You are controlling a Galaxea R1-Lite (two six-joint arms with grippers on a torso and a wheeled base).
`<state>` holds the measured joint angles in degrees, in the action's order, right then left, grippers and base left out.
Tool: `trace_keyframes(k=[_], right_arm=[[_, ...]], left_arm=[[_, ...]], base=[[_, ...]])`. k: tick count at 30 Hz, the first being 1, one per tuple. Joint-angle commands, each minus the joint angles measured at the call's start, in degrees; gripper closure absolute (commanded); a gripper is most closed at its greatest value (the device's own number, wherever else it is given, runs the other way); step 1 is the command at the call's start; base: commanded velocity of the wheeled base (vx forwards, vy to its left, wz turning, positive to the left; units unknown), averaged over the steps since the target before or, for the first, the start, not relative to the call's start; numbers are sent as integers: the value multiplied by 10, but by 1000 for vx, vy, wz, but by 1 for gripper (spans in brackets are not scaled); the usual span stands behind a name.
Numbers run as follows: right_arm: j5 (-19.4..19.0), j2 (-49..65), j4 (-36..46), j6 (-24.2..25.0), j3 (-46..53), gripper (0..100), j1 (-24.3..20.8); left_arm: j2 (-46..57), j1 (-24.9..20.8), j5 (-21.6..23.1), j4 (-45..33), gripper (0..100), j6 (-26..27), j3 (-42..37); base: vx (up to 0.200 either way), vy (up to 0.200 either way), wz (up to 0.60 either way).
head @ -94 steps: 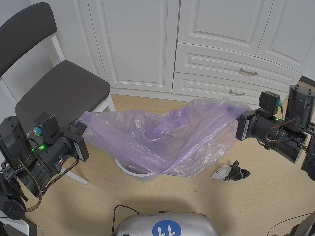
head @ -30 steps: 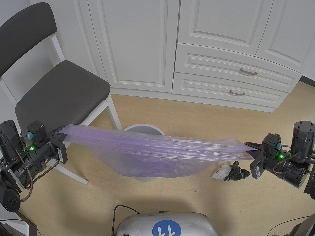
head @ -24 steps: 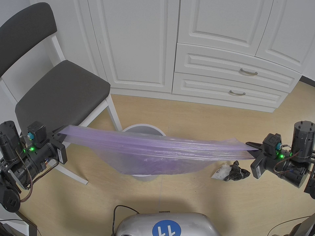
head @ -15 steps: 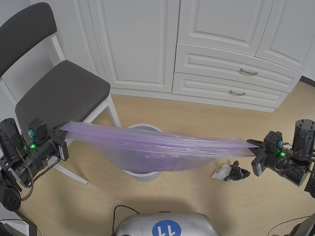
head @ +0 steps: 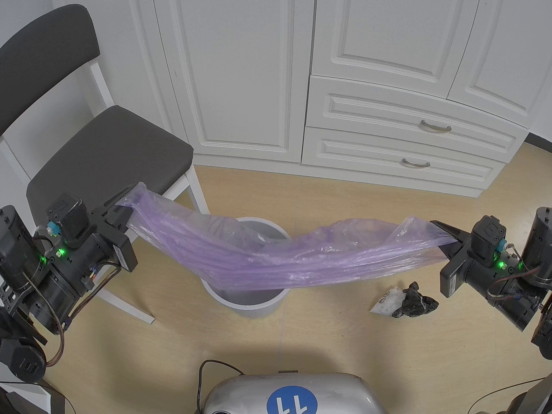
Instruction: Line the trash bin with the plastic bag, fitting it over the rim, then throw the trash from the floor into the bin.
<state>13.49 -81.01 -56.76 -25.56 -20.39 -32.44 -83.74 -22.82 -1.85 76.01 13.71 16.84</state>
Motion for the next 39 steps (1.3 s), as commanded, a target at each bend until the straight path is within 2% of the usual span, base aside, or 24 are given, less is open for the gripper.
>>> trace_keyframes(k=[1,5,6,8,12,13,20,23,25,31,35,36,39], right_arm=[[-2,-4,-13,1,4,100,-25],[-3,-6,-26,4,6,100,-41],[-2,-10,-42,11,9,100,-57],[-3,-19,-54,18,8,100,-68],[-3,-32,-72,32,6,100,-85],[-1,-53,-104,50,5,100,-103],[0,-127,-188,77,-1,100,-128],[3,-208,-281,105,-16,100,-155],[14,-246,-331,106,-18,100,-161],[25,-296,-332,118,-32,100,-178],[26,-304,-332,129,-39,100,-180],[27,-306,-332,140,-47,100,-182],[27,-305,-332,148,-55,100,-184]], left_arm=[[-15,-31,0,17,100,0,-3],[-23,-50,-1,35,100,-1,-4],[-37,-80,-3,61,100,-2,-6],[-51,-101,-11,83,100,-2,-6],[-72,-122,-24,110,100,-3,-7],[-93,-138,-32,120,100,-9,-3],[-100,-171,-46,120,100,-40,6],[-98,-200,-64,120,100,-71,24],[-103,-203,-70,120,100,-87,41],[-112,-192,-70,120,100,-162,62],[-111,-173,-69,120,100,-164,55],[-108,-136,-57,120,100,-164,62],[-115,-136,-32,119,100,-165,84]], base=[[0,0,0],[0,0,0],[0,0,0],[0,0,0],[0,0,0],[0,0,0],[0,0,0],[0,0,0],[0,0,0],[0,0,0],[0,0,0],[0,0,0],[0,0,0]])
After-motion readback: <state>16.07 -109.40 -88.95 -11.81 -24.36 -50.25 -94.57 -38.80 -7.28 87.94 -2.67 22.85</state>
